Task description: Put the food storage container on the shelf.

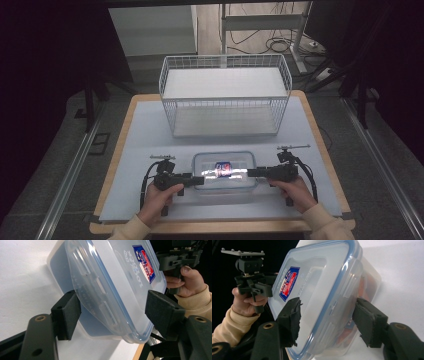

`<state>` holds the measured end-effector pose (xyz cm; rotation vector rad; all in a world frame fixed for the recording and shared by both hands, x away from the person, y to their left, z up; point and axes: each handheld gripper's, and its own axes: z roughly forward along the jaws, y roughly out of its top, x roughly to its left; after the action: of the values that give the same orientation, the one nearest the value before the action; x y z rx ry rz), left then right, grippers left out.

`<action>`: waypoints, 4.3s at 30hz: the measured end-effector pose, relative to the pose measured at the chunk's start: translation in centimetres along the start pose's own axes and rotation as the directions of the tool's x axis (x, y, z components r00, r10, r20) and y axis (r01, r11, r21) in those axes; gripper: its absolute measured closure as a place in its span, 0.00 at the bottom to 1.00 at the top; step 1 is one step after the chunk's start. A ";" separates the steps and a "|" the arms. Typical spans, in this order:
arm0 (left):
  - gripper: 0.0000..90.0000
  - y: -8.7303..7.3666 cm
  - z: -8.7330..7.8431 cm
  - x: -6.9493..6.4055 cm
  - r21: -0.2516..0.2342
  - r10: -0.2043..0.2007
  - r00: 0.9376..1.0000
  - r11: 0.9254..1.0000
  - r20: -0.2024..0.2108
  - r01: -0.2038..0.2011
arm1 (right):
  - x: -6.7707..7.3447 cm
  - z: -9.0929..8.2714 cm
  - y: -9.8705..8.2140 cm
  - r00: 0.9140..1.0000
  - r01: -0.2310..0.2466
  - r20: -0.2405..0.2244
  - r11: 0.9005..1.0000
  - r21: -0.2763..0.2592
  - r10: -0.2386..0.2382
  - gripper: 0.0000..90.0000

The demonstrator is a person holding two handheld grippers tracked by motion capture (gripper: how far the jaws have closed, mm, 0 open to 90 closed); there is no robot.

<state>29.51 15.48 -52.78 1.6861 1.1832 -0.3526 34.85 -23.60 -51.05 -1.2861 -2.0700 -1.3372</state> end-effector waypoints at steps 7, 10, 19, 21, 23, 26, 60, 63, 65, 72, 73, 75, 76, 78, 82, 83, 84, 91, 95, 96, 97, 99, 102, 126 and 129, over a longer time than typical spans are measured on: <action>0.39 -0.1 -0.3 -0.5 -0.021 0.026 1.000 0.999 -0.015 -0.027 | 0.6 -0.5 -0.4 0.999 0.034 0.007 0.999 -0.008 -0.034 0.50; 0.39 -0.2 -0.3 -0.6 -0.023 0.032 0.999 0.999 -0.020 -0.032 | 0.7 -0.6 -0.4 0.999 0.044 0.011 0.999 -0.010 -0.044 0.50; 0.43 -0.7 -0.6 -1.0 -0.044 0.051 0.998 0.998 -0.027 -0.053 | 1.3 -0.8 -1.0 0.996 0.086 0.023 0.996 -0.030 -0.085 0.52; 0.43 -0.8 -0.7 -1.1 -0.050 0.051 0.998 0.997 -0.026 -0.053 | 1.3 -0.9 -1.0 0.996 0.089 0.022 0.995 -0.033 -0.088 0.53; 0.45 -1.0 -0.8 -1.2 -0.057 0.052 0.998 0.997 -0.026 -0.053 | 1.4 -1.0 -1.1 0.996 0.093 0.022 0.995 -0.036 -0.092 0.54; 0.47 -1.1 -1.0 -1.3 -0.062 0.058 0.998 0.996 -0.022 -0.059 | 1.6 -1.2 -1.4 0.995 0.096 0.020 0.994 -0.045 -0.095 0.55; 0.54 -2.2 -1.8 -3.1 -0.094 0.137 0.988 0.985 -0.073 -0.143 | 3.1 -2.0 -3.5 0.990 0.136 0.056 0.984 -0.118 -0.131 0.60; 0.54 -2.1 -1.8 -3.1 -0.100 0.146 0.986 0.983 -0.078 -0.154 | 3.2 -1.9 -3.5 0.989 0.141 0.060 0.982 -0.123 -0.134 0.60; 0.54 -2.0 -1.8 -3.2 -0.103 0.148 0.986 0.982 -0.079 -0.156 | 3.2 -1.9 -3.4 0.988 0.145 0.063 0.981 -0.127 -0.138 0.60; 0.54 -1.1 -2.2 -3.8 -0.124 0.174 0.982 0.975 -0.078 -0.183 | 4.0 -2.5 -2.6 0.982 0.181 0.073 0.972 -0.153 -0.171 0.60; 0.54 -0.9 -2.4 -4.0 -0.127 0.177 0.981 0.974 -0.078 -0.186 | 4.1 -2.6 -2.5 0.982 0.183 0.075 0.971 -0.155 -0.173 0.60; 0.55 -0.6 -2.6 -4.1 -0.133 0.186 0.979 0.972 -0.079 -0.195 | 4.5 -2.8 -2.1 0.979 0.200 0.080 0.967 -0.159 -0.190 0.60; 0.55 -0.4 -2.7 -4.2 -0.135 0.192 0.978 0.970 -0.082 -0.201 | 4.6 -2.9 -1.9 0.978 0.205 0.081 0.965 -0.163 -0.194 0.60; 0.55 0.1 -3.1 -4.5 -0.141 0.201 0.976 0.967 -0.088 -0.212 | 5.0 -3.0 -1.5 0.975 0.216 0.084 0.962 -0.168 -0.204 0.60; 0.55 1.2 -3.6 -5.0 -0.143 0.224 0.970 0.961 -0.096 -0.236 | 5.6 -3.2 -0.5 0.972 0.230 0.086 0.956 -0.181 -0.218 0.59; 0.55 1.4 -3.8 -5.1 -0.146 0.225 0.970 0.960 -0.096 -0.237 | 5.8 -3.3 -0.2 0.971 0.236 0.087 0.954 -0.182 -0.224 0.59; 0.55 1.7 -3.9 -5.3 -0.150 0.229 0.969 0.959 -0.095 -0.241 | 5.9 -3.4 0.0 0.969 0.243 0.089 0.952 -0.185 -0.230 0.59; 0.55 4.1 -5.0 -6.3 -0.177 0.266 0.959 0.943 -0.098 -0.280 | 7.8 -4.4 2.5 0.957 0.286 0.112 0.937 -0.199 -0.268 0.59; 0.55 5.7 -5.5 -6.8 -0.190 0.273 0.957 0.939 -0.099 -0.288 | 8.5 -4.9 4.1 0.952 0.301 0.121 0.930 -0.209 -0.281 0.59; 0.55 6.2 -5.6 -7.0 -0.190 0.277 0.956 0.938 -0.100 -0.292 | 8.6 -4.9 4.3 0.951 0.304 0.123 0.929 -0.212 -0.283 0.59; 0.55 6.6 -5.7 -7.0 -0.191 0.281 0.954 0.936 -0.102 -0.296 | 8.8 -5.1 4.8 0.950 0.308 0.124 0.927 -0.214 -0.287 0.59; 0.55 7.3 -5.8 -7.2 -0.194 0.285 0.953 0.934 -0.106 -0.301 | 8.9 -5.2 5.4 0.950 0.308 0.124 0.926 -0.217 -0.287 0.59; 0.55 8.3 -5.8 -7.2 -0.200 0.287 0.952 0.932 -0.108 -0.304 | 9.0 -5.3 6.6 0.947 0.316 0.133 0.923 -0.221 -0.292 0.58; 0.55 16.7 -7.3 -8.0 -0.215 0.299 0.950 0.926 -0.089 -0.311 | 11.1 -6.9 14.7 0.937 0.339 0.170 0.910 -0.239 -0.305 0.58; 0.55 17.4 -7.4 -7.9 -0.216 0.295 0.951 0.927 -0.086 -0.307 | 11.1 -7.0 15.5 0.938 0.337 0.170 0.910 -0.243 -0.302 0.58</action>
<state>38.05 17.17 -34.28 1.6502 0.9412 0.0182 40.89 -21.93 -31.77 -1.1987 -2.3293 -1.7737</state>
